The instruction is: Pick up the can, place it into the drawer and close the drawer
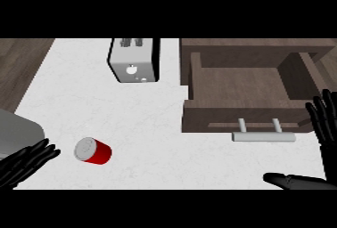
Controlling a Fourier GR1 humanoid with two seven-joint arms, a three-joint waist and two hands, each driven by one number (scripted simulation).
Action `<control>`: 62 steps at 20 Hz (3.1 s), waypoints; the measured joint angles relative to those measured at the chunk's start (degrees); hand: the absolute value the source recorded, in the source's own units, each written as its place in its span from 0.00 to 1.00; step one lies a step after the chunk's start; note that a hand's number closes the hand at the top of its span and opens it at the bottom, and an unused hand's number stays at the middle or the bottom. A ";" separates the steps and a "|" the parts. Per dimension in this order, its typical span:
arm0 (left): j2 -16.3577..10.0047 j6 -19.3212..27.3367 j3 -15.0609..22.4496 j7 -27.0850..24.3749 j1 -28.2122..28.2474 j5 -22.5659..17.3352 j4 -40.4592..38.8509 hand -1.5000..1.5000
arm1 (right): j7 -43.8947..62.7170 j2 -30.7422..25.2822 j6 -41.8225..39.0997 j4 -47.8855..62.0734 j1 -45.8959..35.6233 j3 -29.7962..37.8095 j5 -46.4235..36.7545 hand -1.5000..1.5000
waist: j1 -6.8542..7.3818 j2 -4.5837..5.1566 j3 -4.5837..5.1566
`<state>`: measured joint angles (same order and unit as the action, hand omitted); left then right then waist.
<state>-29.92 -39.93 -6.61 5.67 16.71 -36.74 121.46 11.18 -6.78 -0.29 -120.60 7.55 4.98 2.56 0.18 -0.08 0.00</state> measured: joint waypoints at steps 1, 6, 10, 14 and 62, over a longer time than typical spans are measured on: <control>-0.63 0.10 -0.88 1.21 -0.20 -1.84 -0.23 0.00 | -0.52 0.45 0.06 0.08 0.28 -0.36 -0.39 0.00 | -0.03 0.01 0.00; 1.06 -0.90 -2.27 3.87 -1.82 -2.21 -2.99 0.00 | -3.08 0.19 -2.55 0.39 3.26 1.71 1.37 0.00 | -0.21 0.04 -0.01; 3.09 -0.12 -2.18 6.00 -5.27 -0.64 -5.36 0.00 | -4.25 1.03 -3.15 0.41 4.74 1.78 0.71 0.00 | -0.31 0.04 0.01; 5.96 -2.01 -2.21 5.97 -5.62 2.44 -6.90 0.00 | -6.45 1.65 -4.14 1.95 5.44 2.24 0.24 0.00 | -0.24 0.03 0.00; 9.60 2.41 -1.20 -38.12 -22.47 47.23 -63.18 0.00 | -9.60 4.46 -10.06 2.60 6.64 6.74 -0.48 0.00 | -0.55 0.10 0.04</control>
<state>-20.32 -37.52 -7.81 -32.45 -5.76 10.49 58.28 1.58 -2.32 -10.35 -118.01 14.19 11.72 2.08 -0.37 0.02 0.04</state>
